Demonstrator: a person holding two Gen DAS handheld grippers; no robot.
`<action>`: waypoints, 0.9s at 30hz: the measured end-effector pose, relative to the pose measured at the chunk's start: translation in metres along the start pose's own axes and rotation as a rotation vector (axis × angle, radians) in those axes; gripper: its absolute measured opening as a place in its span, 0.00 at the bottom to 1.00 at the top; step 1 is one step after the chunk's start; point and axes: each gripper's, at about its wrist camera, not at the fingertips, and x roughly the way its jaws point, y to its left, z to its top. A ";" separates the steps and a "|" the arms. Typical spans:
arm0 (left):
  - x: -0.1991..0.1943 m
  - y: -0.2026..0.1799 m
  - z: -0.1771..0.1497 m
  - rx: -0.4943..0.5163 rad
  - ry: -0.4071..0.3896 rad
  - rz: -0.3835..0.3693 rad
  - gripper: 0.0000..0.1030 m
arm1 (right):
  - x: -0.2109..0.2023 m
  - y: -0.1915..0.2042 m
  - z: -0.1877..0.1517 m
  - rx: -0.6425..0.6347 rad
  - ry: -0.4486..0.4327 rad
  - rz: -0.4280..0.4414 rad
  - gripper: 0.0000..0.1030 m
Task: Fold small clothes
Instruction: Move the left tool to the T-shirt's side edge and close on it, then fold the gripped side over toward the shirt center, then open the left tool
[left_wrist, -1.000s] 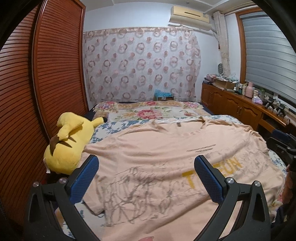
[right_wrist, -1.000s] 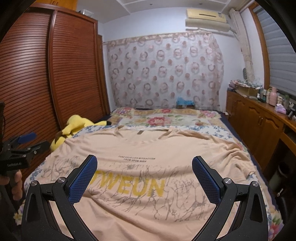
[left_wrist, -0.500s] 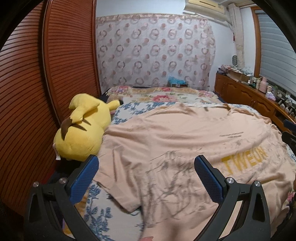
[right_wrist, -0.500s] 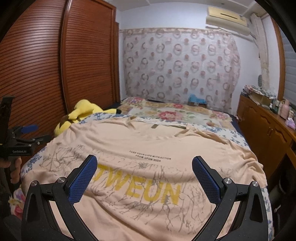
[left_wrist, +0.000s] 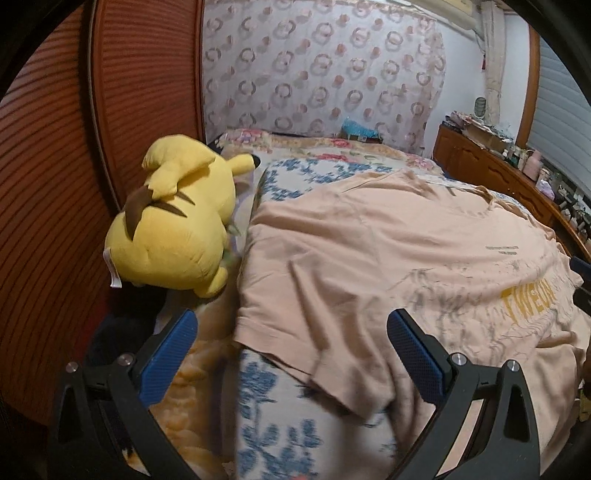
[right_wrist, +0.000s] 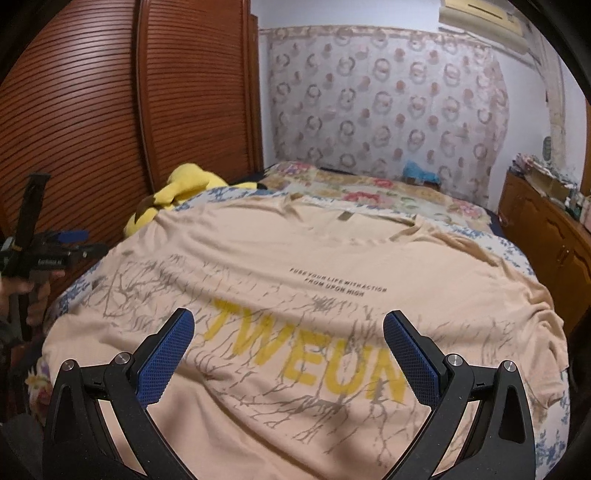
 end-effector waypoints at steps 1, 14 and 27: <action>0.003 0.004 0.001 -0.006 0.013 -0.010 0.94 | 0.001 0.001 0.000 -0.004 0.003 0.003 1.00; 0.027 0.028 -0.003 -0.053 0.120 -0.113 0.38 | 0.020 0.019 0.014 -0.073 0.044 0.054 1.00; 0.004 0.022 0.016 0.047 0.034 -0.033 0.00 | 0.026 0.024 0.008 -0.081 0.065 0.073 1.00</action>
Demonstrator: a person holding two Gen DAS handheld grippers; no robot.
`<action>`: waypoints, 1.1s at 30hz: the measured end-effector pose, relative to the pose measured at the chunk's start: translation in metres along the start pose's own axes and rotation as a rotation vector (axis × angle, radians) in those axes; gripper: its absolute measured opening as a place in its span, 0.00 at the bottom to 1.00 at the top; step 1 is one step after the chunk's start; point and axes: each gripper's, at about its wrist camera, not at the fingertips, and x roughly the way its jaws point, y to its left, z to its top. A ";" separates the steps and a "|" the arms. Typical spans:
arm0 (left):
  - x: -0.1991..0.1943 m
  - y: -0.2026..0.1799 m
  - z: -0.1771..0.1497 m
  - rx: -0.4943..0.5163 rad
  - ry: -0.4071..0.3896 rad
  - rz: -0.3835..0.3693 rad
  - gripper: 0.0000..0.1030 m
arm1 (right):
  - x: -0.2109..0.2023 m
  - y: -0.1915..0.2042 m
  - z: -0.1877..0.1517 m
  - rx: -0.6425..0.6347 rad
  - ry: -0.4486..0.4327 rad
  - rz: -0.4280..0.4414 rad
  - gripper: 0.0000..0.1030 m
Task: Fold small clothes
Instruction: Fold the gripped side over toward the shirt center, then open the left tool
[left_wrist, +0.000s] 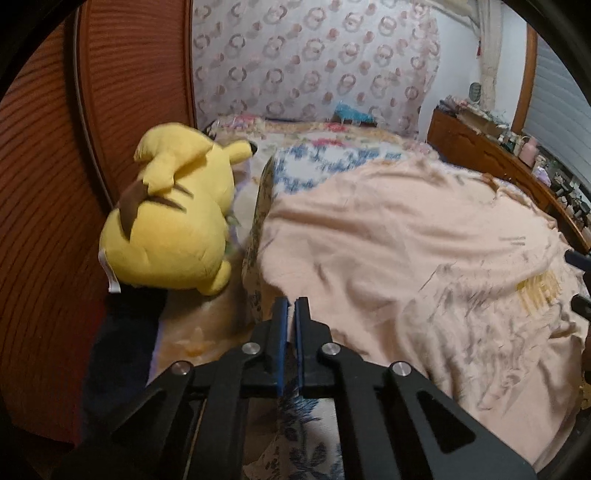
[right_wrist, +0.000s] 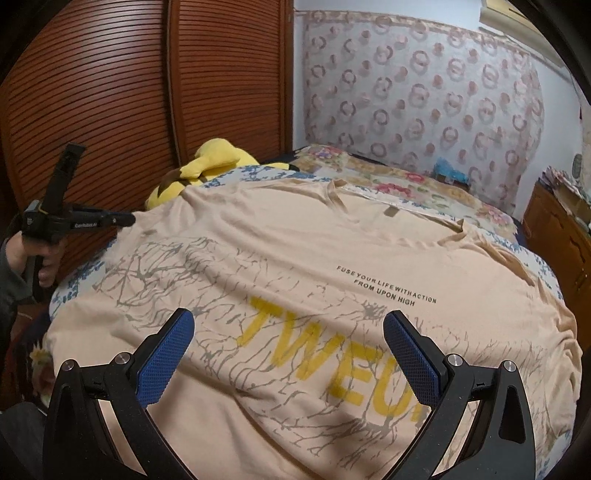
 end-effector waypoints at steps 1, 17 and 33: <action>-0.005 -0.003 0.004 0.004 -0.016 -0.009 0.00 | -0.001 -0.001 -0.001 0.004 -0.001 0.000 1.00; -0.026 -0.130 0.090 0.209 -0.127 -0.194 0.00 | -0.018 -0.031 -0.003 0.084 -0.035 -0.031 1.00; -0.030 -0.117 0.055 0.177 -0.111 -0.181 0.28 | -0.017 -0.038 -0.007 0.098 -0.026 -0.031 1.00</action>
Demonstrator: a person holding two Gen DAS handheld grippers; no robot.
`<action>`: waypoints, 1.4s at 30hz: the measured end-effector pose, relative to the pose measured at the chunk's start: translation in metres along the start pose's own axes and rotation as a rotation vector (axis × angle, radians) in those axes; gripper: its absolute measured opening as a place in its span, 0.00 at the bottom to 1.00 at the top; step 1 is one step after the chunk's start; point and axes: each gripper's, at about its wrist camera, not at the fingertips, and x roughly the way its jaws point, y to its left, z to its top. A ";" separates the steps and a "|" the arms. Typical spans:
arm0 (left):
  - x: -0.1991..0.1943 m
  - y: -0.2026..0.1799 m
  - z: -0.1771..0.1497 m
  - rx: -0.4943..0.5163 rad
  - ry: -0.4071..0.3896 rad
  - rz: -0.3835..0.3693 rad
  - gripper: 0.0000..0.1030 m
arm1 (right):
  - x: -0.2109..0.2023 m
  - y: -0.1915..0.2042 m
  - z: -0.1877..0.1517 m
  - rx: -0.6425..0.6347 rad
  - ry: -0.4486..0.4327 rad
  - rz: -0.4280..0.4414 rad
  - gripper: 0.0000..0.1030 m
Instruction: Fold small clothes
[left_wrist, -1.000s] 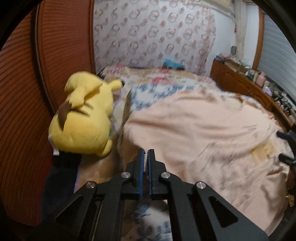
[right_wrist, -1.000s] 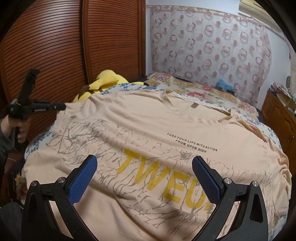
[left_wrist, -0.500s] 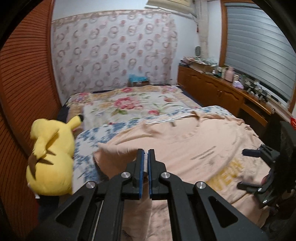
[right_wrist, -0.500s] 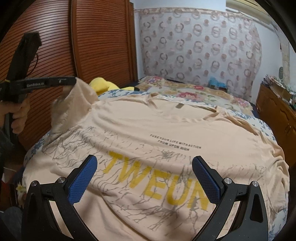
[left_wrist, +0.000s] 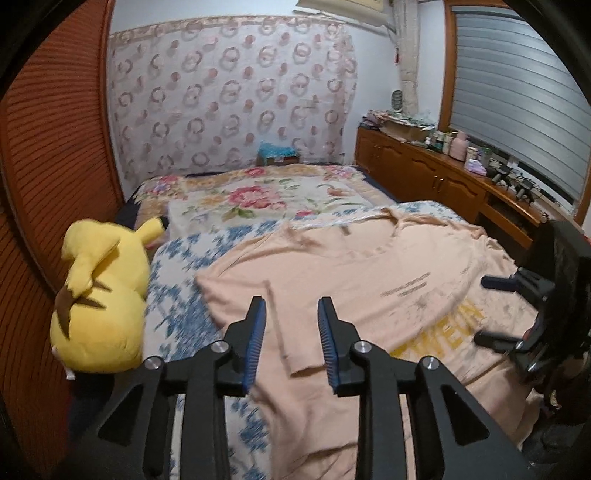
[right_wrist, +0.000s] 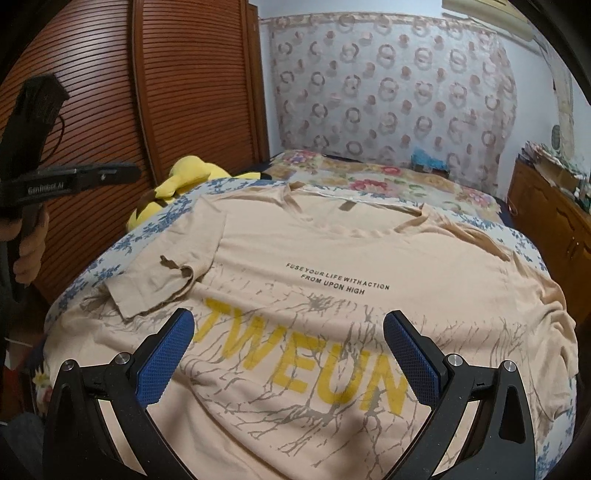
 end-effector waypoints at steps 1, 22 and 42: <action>0.001 0.005 -0.004 -0.006 0.006 0.007 0.29 | 0.001 0.001 0.001 -0.008 0.003 0.006 1.00; 0.049 0.050 -0.072 -0.085 0.197 0.112 0.30 | 0.065 0.078 0.048 -0.248 0.085 0.186 0.62; 0.054 0.047 -0.070 -0.060 0.211 0.109 0.57 | 0.139 0.119 0.053 -0.440 0.232 0.205 0.57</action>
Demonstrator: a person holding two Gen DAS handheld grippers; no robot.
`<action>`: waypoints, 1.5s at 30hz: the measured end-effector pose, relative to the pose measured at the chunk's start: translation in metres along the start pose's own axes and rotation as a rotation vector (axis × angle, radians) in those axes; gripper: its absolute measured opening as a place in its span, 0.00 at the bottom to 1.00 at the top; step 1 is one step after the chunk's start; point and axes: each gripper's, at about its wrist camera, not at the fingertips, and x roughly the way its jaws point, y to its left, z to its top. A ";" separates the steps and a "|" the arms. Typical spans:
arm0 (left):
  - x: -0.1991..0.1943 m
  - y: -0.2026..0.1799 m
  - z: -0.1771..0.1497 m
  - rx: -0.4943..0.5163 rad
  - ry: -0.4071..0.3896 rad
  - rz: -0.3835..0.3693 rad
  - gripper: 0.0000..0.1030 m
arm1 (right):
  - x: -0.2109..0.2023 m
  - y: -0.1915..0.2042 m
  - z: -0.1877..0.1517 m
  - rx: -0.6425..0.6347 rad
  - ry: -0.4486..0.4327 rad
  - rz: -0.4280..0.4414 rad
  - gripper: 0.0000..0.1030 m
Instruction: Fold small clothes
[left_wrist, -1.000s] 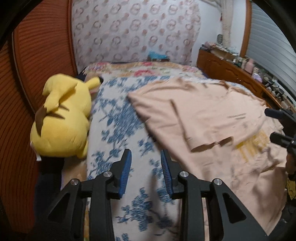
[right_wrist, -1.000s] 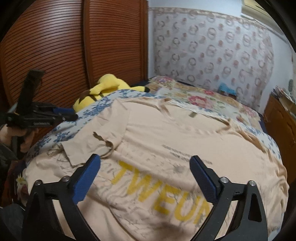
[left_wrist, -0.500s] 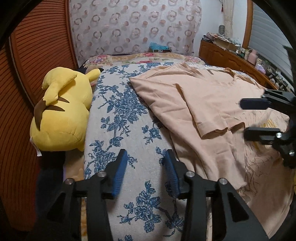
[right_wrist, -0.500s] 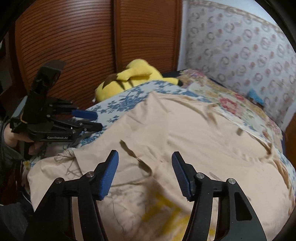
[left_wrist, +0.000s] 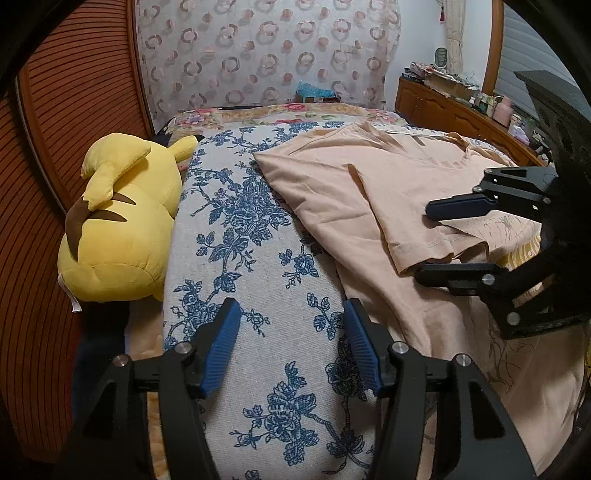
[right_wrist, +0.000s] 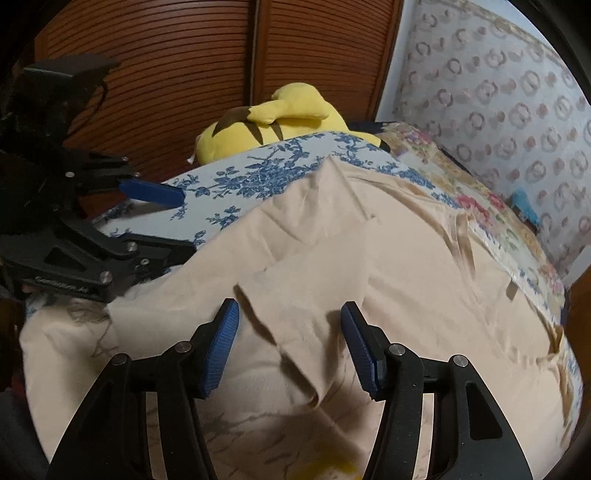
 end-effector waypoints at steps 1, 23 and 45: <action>0.000 0.001 0.000 -0.001 0.000 -0.001 0.58 | 0.002 0.000 0.001 -0.007 0.004 -0.007 0.53; 0.001 0.000 0.000 -0.004 0.001 -0.001 0.64 | -0.043 -0.102 -0.028 0.353 -0.098 -0.142 0.36; 0.001 -0.001 0.000 -0.005 0.002 -0.002 0.66 | -0.013 -0.078 -0.012 0.321 -0.113 -0.043 0.03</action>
